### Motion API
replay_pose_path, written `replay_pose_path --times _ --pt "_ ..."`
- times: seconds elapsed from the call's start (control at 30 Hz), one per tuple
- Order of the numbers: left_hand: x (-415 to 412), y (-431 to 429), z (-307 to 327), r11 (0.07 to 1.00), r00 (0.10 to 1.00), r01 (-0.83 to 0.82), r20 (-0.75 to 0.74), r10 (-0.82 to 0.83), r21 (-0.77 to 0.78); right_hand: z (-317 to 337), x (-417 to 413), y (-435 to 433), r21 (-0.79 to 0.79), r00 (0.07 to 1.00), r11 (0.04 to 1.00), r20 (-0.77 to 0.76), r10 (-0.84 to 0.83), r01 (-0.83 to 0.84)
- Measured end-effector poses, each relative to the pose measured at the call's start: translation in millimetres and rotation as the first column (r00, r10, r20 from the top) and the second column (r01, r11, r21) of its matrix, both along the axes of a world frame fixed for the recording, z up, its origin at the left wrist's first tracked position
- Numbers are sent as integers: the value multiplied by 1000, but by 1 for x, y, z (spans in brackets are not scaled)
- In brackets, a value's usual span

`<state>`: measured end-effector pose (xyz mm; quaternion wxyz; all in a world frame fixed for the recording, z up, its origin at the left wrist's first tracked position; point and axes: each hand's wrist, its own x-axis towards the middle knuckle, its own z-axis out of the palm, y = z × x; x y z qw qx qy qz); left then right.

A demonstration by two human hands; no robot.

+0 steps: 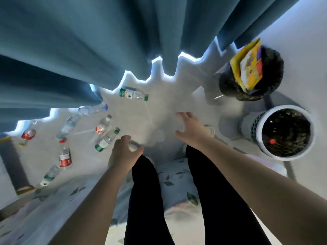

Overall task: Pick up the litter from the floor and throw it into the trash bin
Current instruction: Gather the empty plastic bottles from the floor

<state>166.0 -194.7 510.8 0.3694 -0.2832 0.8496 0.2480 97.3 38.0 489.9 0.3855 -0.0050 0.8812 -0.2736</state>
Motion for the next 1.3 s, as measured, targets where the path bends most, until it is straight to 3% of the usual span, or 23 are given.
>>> replay_pose_path --times 0.17,0.37,0.57,0.7,0.8,0.97,1.3 --pt "48 -90 -26 993 992 -117 54 116 24 -17 27 -90 73 991 989 62 120 -125" --pt "84 -176 -75 995 990 -93 106 91 20 -60 31 -191 133 983 978 103 150 -163" --pt "76 -217 -157 996 986 -88 145 86 7 -143 -20 -246 214 985 964 105 137 -157" --pt "55 -232 -237 995 991 -97 92 97 -6 -225 -64 -270 259 978 943 86 191 -207" --pt "42 -238 -306 999 998 5 55 -3 -38 -294 -83 -282 290 964 921 42 261 -262" --pt "34 -242 -393 965 978 207 56 -200 -159 -376 -83 -279 426 846 768 -13 533 -478" --pt "40 -236 -484 886 928 366 36 -371 -284 -462 -109 -280 534 863 773 -147 484 -342"
